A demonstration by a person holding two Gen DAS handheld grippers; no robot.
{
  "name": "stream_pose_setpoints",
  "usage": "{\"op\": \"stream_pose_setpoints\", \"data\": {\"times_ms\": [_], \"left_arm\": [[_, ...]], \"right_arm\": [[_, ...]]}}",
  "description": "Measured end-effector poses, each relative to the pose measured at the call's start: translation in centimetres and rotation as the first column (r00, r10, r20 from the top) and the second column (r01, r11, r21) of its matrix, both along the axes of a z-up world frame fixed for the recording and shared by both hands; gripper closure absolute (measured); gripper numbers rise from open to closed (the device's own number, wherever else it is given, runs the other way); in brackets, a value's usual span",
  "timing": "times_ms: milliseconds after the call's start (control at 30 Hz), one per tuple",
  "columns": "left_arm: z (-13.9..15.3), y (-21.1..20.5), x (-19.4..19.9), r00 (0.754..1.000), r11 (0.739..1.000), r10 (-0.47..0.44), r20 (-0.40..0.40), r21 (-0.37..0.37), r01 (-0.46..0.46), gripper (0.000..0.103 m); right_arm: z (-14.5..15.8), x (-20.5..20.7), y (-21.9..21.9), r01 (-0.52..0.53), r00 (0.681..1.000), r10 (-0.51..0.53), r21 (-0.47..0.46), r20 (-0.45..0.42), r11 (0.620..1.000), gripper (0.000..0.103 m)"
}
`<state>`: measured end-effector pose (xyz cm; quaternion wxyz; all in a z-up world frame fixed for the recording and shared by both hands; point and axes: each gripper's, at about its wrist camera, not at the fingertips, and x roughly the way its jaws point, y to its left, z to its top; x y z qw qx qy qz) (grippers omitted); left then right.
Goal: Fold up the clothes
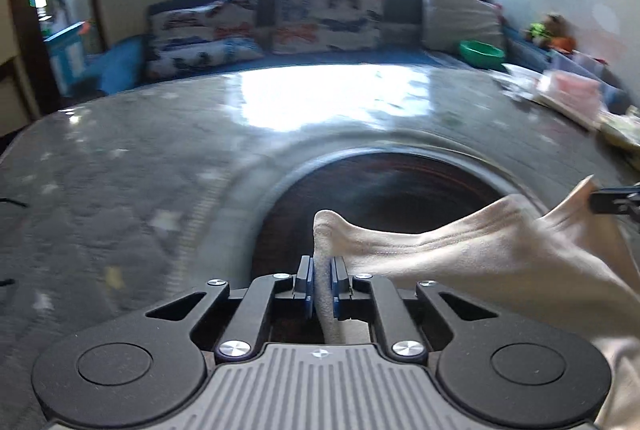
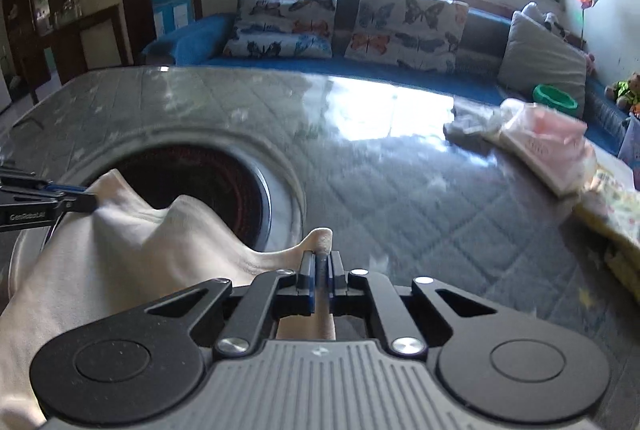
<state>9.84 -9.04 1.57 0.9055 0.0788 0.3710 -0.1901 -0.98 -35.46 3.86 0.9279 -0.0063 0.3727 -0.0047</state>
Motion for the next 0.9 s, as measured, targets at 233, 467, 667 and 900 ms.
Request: {"op": "stream_pose_setpoints", "data": {"times_ms": [233,467,667,900], "left_arm": [[0.1,1.8,3.1,0.997,0.997,0.071,0.015,0.021,-0.071,0.093],[-0.4,2.0,3.8,0.997,0.996,0.076,0.024,0.044,-0.077,0.081],[1.6,3.9,0.3,0.999,0.999,0.039,0.036,-0.026,-0.038,0.075],[3.0,4.4,-7.5,0.992,0.985,-0.129,0.002,-0.112,0.128,0.058]], "right_arm": [[-0.4,4.2,0.5,0.037,0.998,-0.037,0.004,0.043,0.999,0.098],[-2.0,7.5,1.2,0.029,1.0,-0.029,-0.036,-0.01,0.999,0.096],[0.2,3.6,2.4,-0.093,0.996,0.093,-0.052,-0.001,0.994,0.092],[1.8,-3.8,6.0,-0.281,0.96,0.279,-0.056,-0.026,0.958,0.082]]}}
